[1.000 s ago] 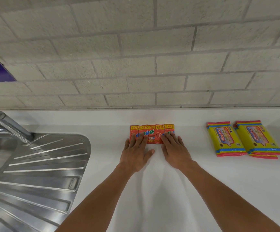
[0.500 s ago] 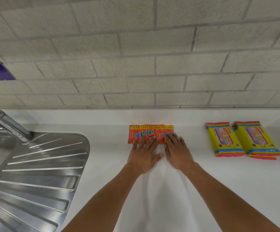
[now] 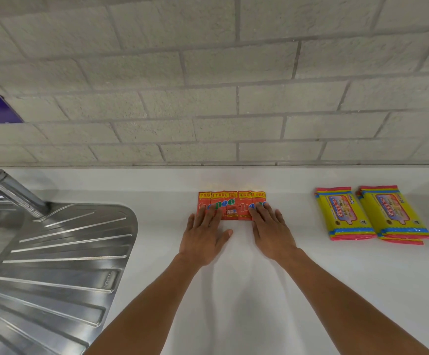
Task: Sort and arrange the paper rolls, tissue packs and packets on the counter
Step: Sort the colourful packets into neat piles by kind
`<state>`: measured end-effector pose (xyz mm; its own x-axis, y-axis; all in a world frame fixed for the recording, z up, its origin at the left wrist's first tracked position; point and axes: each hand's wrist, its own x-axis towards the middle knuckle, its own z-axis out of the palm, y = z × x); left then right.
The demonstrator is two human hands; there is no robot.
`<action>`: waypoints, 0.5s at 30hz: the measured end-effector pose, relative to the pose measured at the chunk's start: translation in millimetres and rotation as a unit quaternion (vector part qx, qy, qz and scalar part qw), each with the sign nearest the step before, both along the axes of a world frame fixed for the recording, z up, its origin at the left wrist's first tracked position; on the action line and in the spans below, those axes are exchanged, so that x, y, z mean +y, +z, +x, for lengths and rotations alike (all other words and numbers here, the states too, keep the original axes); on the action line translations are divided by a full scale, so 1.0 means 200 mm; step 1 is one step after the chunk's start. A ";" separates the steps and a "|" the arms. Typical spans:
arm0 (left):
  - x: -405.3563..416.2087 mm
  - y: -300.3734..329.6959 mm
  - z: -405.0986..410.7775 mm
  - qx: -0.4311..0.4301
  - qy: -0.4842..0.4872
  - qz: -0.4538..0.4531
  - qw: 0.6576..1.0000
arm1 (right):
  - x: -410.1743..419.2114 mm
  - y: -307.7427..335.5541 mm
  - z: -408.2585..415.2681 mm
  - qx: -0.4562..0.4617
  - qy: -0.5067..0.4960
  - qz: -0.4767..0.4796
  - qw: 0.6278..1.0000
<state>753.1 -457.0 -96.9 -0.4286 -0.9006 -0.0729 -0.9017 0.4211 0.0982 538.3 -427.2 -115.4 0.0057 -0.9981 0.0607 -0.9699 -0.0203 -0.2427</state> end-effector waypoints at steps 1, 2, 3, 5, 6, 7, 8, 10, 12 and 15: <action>0.00 0.00 0.02 -0.002 0.002 0.003 1.000 | 0.00 0.00 0.00 0.001 0.001 0.000 1.000; -0.01 -0.01 0.04 -0.005 0.002 0.008 1.000 | 0.00 0.00 0.00 0.002 0.001 -0.004 1.000; -0.01 -0.01 0.05 -0.007 0.001 0.013 1.000 | 0.00 -0.01 0.00 0.001 0.002 -0.007 1.000; -0.02 -0.02 0.07 -0.011 -0.003 0.020 1.000 | -0.01 -0.02 0.00 0.000 0.005 -0.008 1.000; -0.02 -0.02 0.07 -0.012 -0.004 0.021 1.000 | -0.01 -0.02 0.00 0.000 0.007 -0.011 1.000; -0.02 -0.02 0.07 -0.011 -0.004 0.021 1.000 | -0.01 -0.02 -0.01 -0.001 0.007 -0.016 1.000; -0.02 -0.02 0.07 -0.011 -0.005 0.021 1.000 | -0.01 -0.01 0.00 0.001 0.007 -0.019 1.000; -0.01 -0.01 0.06 -0.002 -0.004 0.017 1.000 | 0.00 -0.01 0.00 0.005 0.008 -0.016 1.000; -0.01 -0.01 0.06 0.009 0.004 0.011 1.000 | 0.00 0.00 0.00 0.003 0.008 -0.023 1.000; -0.01 -0.02 0.07 0.012 0.033 0.017 0.999 | 0.00 0.02 0.04 0.008 0.027 -0.044 0.999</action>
<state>766.3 -458.6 -101.7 -0.3710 -0.9239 -0.0937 -0.9244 0.3577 0.1328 545.4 -426.6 -111.1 0.0603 -0.9872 0.1478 -0.9708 -0.0924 -0.2212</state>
